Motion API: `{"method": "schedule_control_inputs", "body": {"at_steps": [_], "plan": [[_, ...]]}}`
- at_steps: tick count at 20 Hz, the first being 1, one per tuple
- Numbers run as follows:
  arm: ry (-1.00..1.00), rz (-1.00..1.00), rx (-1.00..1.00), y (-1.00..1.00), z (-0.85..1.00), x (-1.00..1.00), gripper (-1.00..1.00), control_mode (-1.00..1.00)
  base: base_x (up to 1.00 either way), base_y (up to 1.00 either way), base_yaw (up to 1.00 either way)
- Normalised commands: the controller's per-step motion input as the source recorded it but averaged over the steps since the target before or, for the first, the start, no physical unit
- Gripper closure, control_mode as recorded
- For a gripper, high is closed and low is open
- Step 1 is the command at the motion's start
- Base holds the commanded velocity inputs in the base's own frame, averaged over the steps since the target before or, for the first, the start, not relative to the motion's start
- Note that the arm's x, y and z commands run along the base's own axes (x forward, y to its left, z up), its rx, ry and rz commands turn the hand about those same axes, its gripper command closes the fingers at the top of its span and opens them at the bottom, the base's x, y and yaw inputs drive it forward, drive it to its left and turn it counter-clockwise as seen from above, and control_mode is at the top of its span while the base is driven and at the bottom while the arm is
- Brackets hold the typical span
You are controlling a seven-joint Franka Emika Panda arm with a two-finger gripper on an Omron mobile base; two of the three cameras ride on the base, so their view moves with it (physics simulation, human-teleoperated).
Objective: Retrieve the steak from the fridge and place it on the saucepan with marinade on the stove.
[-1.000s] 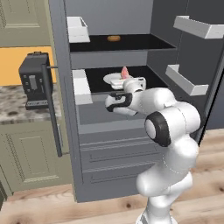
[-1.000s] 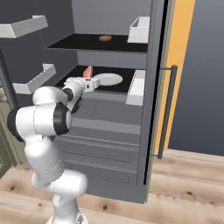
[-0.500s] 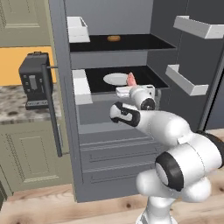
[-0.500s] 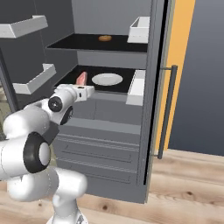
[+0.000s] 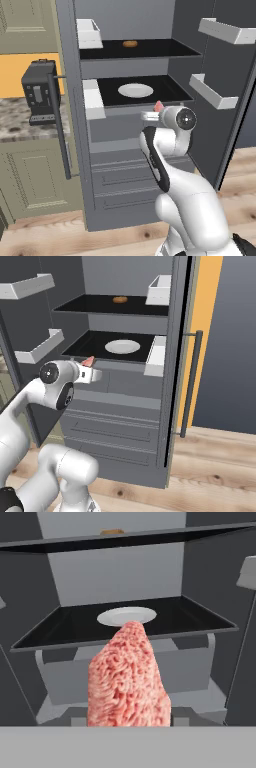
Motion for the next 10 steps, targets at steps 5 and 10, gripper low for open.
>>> {"method": "schedule_control_inputs", "body": {"at_steps": [5, 10], "plan": [[0.44, -0.02, 0.15, 0.00, 0.10, -0.95, 1.00, -1.00, 0.00, 0.00, 0.00], [0.35, 0.00, 0.11, 0.00, 0.00, -0.97, 1.00, -1.00, 0.00, 0.00, 0.00]]}}
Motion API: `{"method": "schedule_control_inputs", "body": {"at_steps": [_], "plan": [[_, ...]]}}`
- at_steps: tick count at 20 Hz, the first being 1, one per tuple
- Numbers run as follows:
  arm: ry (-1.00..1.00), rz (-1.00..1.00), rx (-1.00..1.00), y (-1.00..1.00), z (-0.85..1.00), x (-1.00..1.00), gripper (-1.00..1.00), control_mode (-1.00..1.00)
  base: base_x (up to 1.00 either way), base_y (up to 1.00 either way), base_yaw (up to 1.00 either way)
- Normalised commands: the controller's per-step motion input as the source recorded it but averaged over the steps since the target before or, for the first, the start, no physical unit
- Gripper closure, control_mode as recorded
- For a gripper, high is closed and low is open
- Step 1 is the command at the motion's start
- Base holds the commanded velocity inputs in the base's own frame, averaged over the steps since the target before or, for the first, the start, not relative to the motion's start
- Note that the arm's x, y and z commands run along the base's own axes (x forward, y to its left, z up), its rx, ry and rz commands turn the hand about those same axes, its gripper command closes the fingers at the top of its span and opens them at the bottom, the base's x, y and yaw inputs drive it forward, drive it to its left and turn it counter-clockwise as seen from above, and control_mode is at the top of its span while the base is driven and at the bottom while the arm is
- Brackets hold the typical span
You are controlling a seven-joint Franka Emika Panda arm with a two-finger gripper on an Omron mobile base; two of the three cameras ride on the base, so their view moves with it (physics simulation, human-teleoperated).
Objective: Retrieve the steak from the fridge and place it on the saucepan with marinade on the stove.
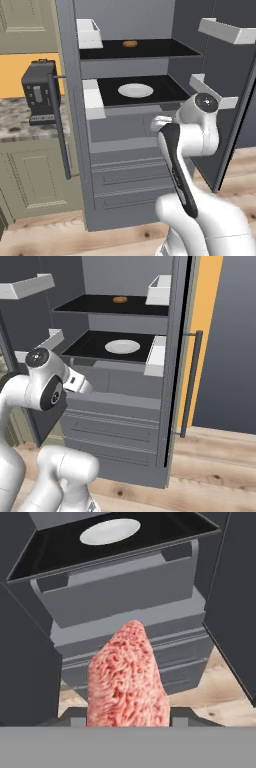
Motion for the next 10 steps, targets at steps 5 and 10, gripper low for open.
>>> {"method": "schedule_control_inputs", "body": {"at_steps": [5, 10], "plan": [[0.15, 0.00, 0.03, 0.00, -0.03, -0.75, 1.00, -1.00, 0.00, 0.00, 0.00], [-0.08, 0.00, -0.01, 0.00, -0.03, -0.49, 1.00, -1.00, 0.00, 0.00, 0.00]]}}
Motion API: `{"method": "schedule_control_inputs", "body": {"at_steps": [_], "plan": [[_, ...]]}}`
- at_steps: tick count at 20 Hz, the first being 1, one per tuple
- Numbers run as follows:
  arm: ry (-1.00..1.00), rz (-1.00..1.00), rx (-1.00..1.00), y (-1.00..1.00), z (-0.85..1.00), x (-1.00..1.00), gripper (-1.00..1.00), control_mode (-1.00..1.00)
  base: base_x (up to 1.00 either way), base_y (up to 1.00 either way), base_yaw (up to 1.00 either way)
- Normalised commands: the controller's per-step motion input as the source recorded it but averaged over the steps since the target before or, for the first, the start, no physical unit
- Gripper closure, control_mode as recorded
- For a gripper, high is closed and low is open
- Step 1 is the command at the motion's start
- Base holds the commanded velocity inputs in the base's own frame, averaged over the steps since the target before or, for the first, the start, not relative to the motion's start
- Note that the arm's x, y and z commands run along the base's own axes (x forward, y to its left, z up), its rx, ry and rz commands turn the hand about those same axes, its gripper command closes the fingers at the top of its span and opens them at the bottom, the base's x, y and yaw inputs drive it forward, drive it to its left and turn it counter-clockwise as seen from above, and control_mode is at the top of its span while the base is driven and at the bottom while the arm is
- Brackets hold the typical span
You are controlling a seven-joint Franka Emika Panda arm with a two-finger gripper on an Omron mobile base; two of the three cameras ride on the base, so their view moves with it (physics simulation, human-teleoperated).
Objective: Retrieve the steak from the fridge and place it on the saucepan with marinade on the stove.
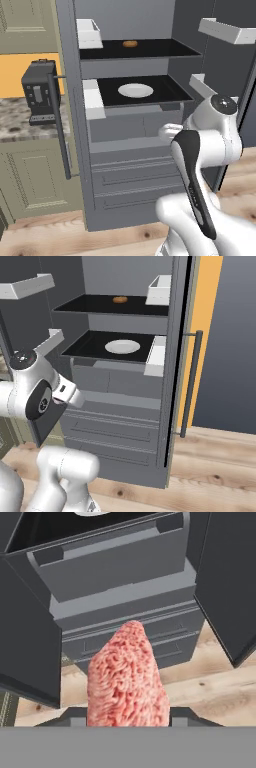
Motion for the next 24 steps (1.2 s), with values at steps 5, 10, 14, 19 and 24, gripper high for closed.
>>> {"method": "schedule_control_inputs", "body": {"at_steps": [5, 10, 14, 19, 24], "plan": [[-0.33, 0.05, -0.07, 0.05, -0.47, -0.11, 1.00, -1.00, 0.00, 0.00, 0.00], [-0.14, 0.03, 0.00, 0.00, -0.27, 0.00, 1.00, 1.00, 0.00, 0.00, 0.00], [0.00, 0.00, 0.00, 0.00, 0.00, 0.00, 1.00, 1.00, -0.16, 0.00, 0.00], [0.00, 0.00, 0.00, 0.00, 0.00, 0.00, 1.00, 1.00, -0.96, 0.00, 0.01], [0.00, 0.00, 0.00, 0.00, 0.00, 0.00, 1.00, 1.00, -1.00, 0.00, 0.01]]}}
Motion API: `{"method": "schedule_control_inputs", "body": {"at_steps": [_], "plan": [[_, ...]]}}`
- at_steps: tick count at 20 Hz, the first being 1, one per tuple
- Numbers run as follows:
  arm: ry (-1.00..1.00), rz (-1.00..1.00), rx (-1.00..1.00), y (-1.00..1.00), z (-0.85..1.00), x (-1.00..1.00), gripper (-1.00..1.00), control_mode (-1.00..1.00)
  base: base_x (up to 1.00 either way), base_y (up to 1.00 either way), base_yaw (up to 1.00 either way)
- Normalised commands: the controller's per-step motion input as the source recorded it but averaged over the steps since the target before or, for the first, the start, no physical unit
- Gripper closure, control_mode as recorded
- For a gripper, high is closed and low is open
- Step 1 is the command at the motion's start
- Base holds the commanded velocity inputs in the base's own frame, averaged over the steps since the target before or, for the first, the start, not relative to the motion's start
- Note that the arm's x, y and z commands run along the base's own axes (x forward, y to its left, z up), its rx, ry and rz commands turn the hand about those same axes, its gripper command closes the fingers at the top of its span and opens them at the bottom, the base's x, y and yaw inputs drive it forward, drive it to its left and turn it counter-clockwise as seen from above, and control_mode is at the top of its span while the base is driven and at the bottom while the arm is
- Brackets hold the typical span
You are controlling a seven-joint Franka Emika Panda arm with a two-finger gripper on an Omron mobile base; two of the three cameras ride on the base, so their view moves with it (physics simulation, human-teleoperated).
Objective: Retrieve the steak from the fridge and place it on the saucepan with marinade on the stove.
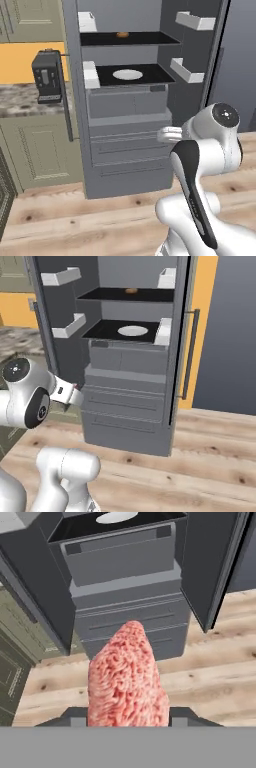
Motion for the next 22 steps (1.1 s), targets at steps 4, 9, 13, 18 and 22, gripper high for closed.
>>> {"method": "schedule_control_inputs", "body": {"at_steps": [4, 9, 13, 18, 22], "plan": [[0.00, 0.00, 0.00, 0.00, 0.00, 0.00, 1.00, 1.00, -0.99, 0.19, 0.05], [0.00, 0.00, 0.00, 0.00, 0.00, 0.00, 1.00, 1.00, -0.72, 0.60, 0.21], [0.00, 0.00, 0.00, 0.00, 0.00, 0.00, 1.00, 1.00, -0.39, 0.71, 0.51], [0.00, 0.00, 0.00, 0.00, 0.00, 0.00, 1.00, 1.00, -0.20, 0.71, 0.74], [0.00, 0.00, 0.00, 0.00, 0.00, 0.00, 1.00, 1.00, -0.01, 0.69, 0.79]]}}
